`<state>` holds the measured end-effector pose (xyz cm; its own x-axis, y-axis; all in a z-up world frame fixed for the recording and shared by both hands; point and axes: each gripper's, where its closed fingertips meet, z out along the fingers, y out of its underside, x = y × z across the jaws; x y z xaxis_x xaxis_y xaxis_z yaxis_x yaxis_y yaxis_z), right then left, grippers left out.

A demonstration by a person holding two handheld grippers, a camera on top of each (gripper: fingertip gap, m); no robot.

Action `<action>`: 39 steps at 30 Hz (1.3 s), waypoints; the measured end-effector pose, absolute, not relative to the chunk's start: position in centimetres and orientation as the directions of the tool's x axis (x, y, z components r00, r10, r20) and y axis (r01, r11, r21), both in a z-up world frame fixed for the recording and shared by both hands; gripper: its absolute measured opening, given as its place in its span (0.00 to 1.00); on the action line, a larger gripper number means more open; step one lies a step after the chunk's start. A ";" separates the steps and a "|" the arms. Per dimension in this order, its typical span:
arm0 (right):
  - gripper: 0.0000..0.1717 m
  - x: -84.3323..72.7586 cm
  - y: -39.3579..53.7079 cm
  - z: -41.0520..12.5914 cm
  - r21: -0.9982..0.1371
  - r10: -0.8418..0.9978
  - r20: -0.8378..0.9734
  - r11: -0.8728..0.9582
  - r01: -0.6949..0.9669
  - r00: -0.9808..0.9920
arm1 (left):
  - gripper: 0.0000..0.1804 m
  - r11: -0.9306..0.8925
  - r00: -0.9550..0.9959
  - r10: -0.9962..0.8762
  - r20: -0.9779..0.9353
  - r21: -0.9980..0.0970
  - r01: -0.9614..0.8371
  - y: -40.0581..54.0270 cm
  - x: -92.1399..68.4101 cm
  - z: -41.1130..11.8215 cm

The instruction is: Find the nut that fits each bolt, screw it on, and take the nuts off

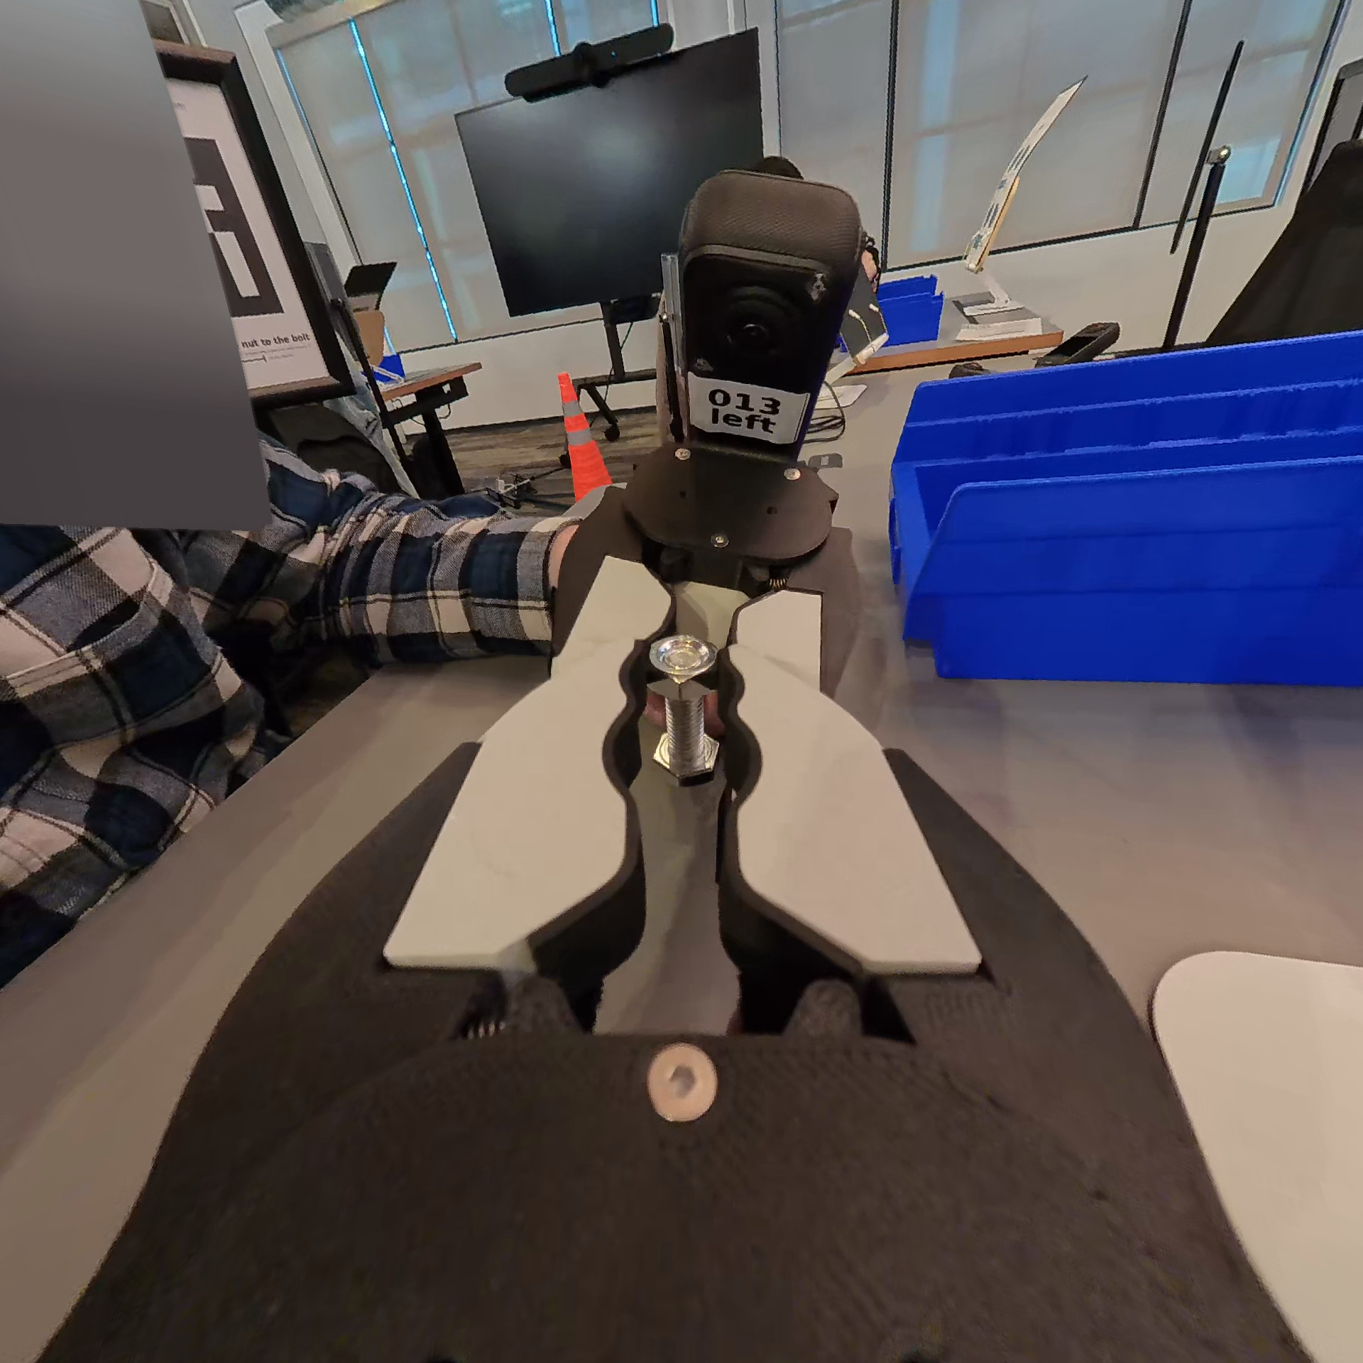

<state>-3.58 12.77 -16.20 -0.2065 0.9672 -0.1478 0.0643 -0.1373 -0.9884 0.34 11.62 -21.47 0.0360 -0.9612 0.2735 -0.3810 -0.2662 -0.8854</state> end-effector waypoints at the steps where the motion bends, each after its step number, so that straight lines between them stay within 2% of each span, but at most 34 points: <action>1: 0.10 -3.5 12.8 -16.1 -0.988 0.967 -0.151 -0.143 0.058 -0.205 | 0.19 -0.267 0.039 -0.961 0.273 -0.886 -0.380 11.7 0.3 -21.5; 10: 0.10 -3.7 13.1 -16.3 -0.989 0.975 -0.140 -0.130 0.066 -0.173 | 0.10 -0.274 0.078 -0.961 0.264 -0.898 -0.344 12.6 0.2 -21.1; 31: 0.10 -3.6 12.8 -16.1 -0.991 0.972 -0.132 -0.123 0.057 -0.194 | 0.10 -0.241 0.078 -0.970 0.228 -0.906 -0.347 12.4 0.4 -21.0; 34: 0.18 -3.5 12.8 -15.8 -0.990 0.969 -0.143 -0.139 0.036 -0.201 | 0.10 -0.238 0.076 -0.971 0.226 -0.903 -0.358 12.3 0.4 -21.2; 37: 0.31 -3.5 13.3 -15.6 -0.988 0.971 -0.156 -0.155 0.018 -0.182 | 0.10 -0.240 0.074 -0.971 0.228 -0.902 -0.358 12.3 0.4 -21.2; 39: 0.32 -3.6 13.1 -15.6 -0.988 0.970 -0.152 -0.151 0.021 -0.188 | 0.10 -0.244 0.073 -0.970 0.233 -0.903 -0.354 12.3 0.4 -21.1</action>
<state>-3.63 13.14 -15.62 -0.1883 0.9703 -0.1518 0.0209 -0.1506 -0.9884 0.40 12.34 -21.13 0.0729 -0.9697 0.2330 -0.3538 -0.2436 -0.9030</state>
